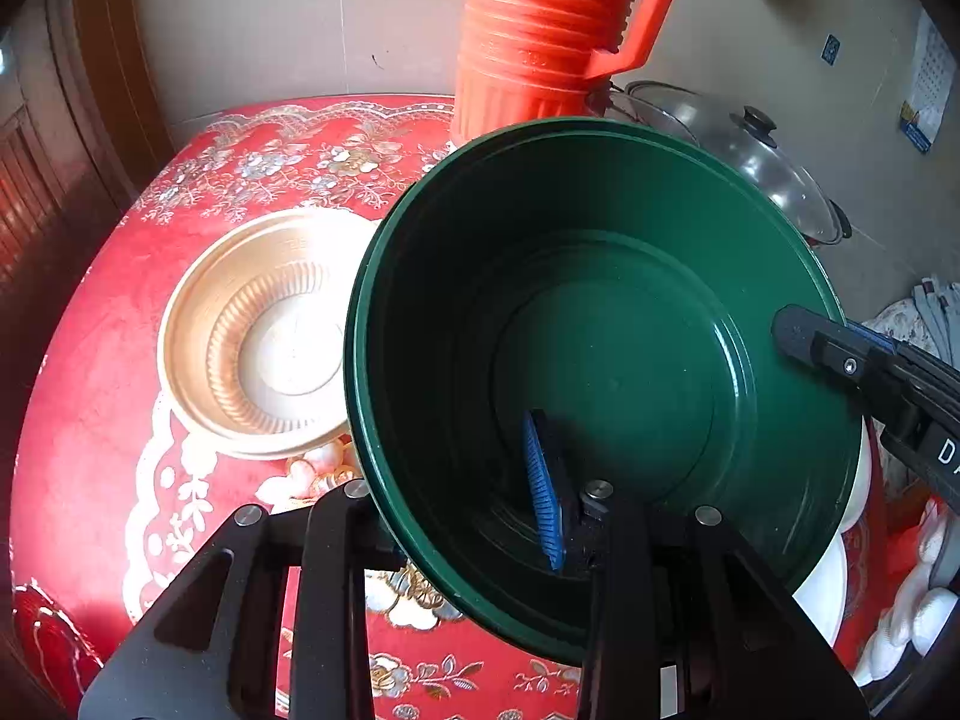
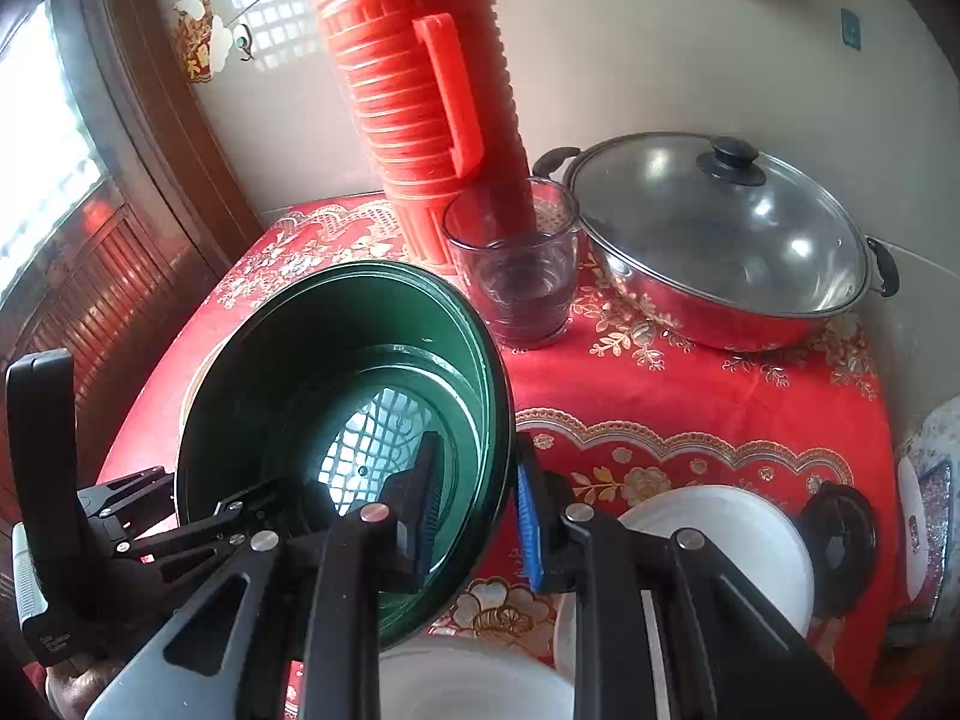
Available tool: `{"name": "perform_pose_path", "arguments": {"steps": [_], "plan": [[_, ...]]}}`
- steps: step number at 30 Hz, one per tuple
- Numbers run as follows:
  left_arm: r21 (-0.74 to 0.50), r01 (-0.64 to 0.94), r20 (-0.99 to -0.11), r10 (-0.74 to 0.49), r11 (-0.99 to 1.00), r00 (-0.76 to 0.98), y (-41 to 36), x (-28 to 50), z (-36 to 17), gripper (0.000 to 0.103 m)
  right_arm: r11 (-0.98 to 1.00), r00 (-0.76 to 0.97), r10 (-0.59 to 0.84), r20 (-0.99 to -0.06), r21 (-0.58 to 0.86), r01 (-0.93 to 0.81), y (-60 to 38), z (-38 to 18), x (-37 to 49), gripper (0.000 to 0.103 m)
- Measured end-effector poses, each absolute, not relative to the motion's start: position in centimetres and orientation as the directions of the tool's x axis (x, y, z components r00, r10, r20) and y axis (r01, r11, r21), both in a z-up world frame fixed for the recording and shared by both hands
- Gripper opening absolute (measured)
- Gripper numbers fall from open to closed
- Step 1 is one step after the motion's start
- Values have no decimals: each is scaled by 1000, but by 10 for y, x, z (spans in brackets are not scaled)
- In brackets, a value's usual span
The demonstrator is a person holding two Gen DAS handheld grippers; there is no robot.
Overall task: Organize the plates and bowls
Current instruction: 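Grasp the green basin rim with the left gripper and lift it, then carry the green basin with the left gripper toward the stacked red plates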
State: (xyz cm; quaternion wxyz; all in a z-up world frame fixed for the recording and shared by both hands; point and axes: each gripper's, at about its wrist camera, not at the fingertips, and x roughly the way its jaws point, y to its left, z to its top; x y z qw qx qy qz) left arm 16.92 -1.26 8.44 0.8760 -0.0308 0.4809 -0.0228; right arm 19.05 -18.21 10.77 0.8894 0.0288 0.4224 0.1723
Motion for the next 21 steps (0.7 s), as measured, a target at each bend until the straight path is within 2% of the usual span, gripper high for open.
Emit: {"name": "perform_pose_path", "arguments": {"steps": [11, 21], "plan": [[-61, -2, -828, -49, 998, 559, 16, 109, 93, 31, 916, 568, 375, -733, 200, -346, -160, 106, 136, 23], [-75, -43, -795, -34, 996, 605, 55, 50, 109, 31, 880, 569, 432, -700, 189, -437, -123, 131, 78, 25]]}}
